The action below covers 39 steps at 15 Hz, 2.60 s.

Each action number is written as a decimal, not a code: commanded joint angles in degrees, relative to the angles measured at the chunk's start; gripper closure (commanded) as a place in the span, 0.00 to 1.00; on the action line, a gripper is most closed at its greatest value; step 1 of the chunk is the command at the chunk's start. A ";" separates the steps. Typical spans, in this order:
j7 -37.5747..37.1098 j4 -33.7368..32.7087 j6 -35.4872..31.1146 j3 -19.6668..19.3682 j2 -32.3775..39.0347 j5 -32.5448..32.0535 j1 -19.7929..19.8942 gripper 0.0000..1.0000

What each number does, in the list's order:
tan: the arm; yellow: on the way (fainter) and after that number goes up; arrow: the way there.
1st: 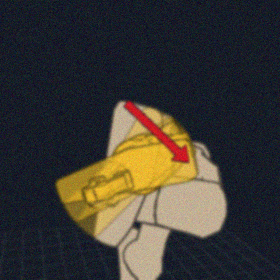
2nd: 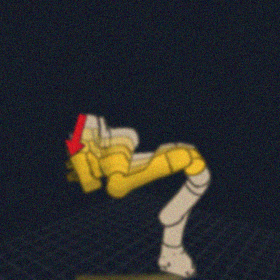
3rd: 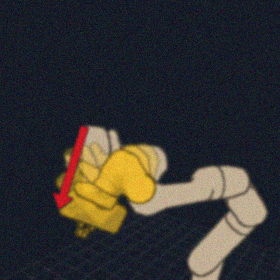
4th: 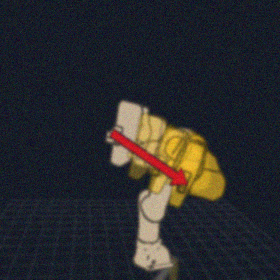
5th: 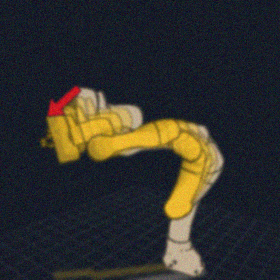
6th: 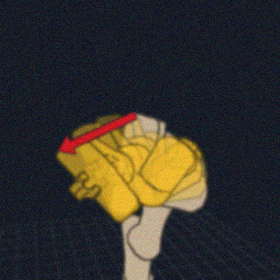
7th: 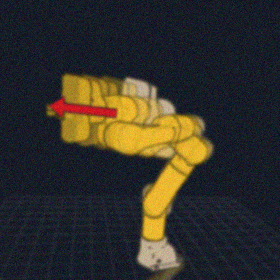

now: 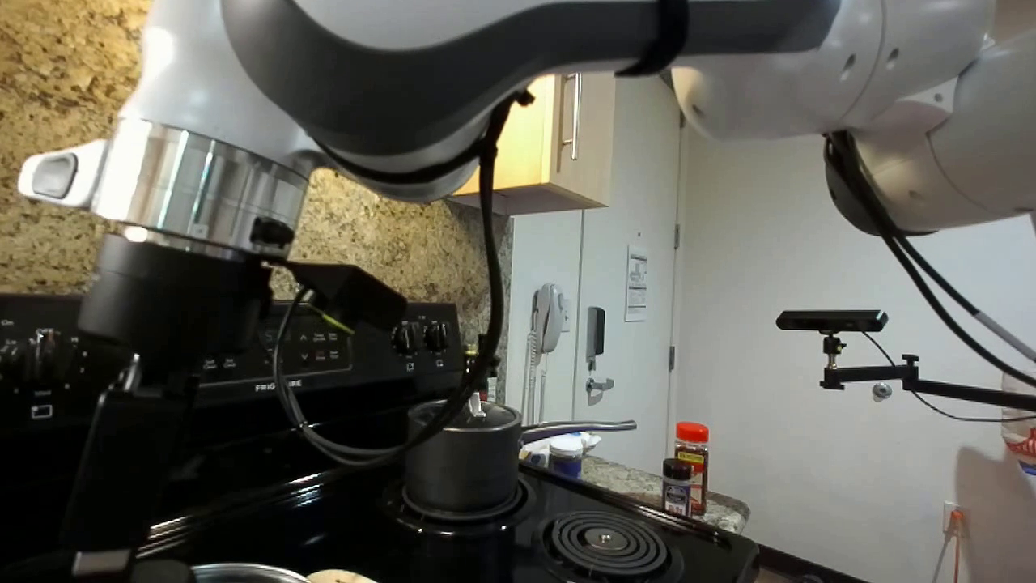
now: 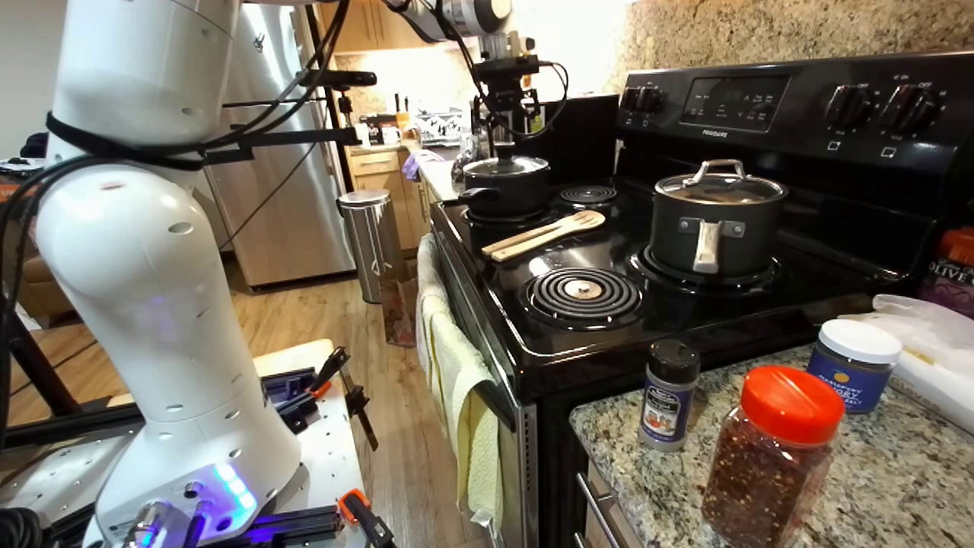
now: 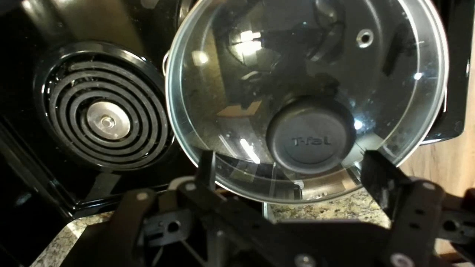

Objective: Remove the cooking stick from the pot, pick up the lid and close the pot

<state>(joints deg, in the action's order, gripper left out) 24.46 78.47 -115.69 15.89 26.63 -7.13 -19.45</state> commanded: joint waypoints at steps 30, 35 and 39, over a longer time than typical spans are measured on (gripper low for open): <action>-32.82 42.02 -6.41 -6.90 -44.67 -5.71 8.84 0.00; -29.90 42.86 6.18 -6.71 -49.06 -4.33 9.18 0.00; -28.91 46.04 8.55 -7.43 -52.10 -1.19 8.51 0.00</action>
<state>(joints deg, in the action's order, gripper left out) -6.45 120.97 -107.72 8.30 -22.19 -11.21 -11.50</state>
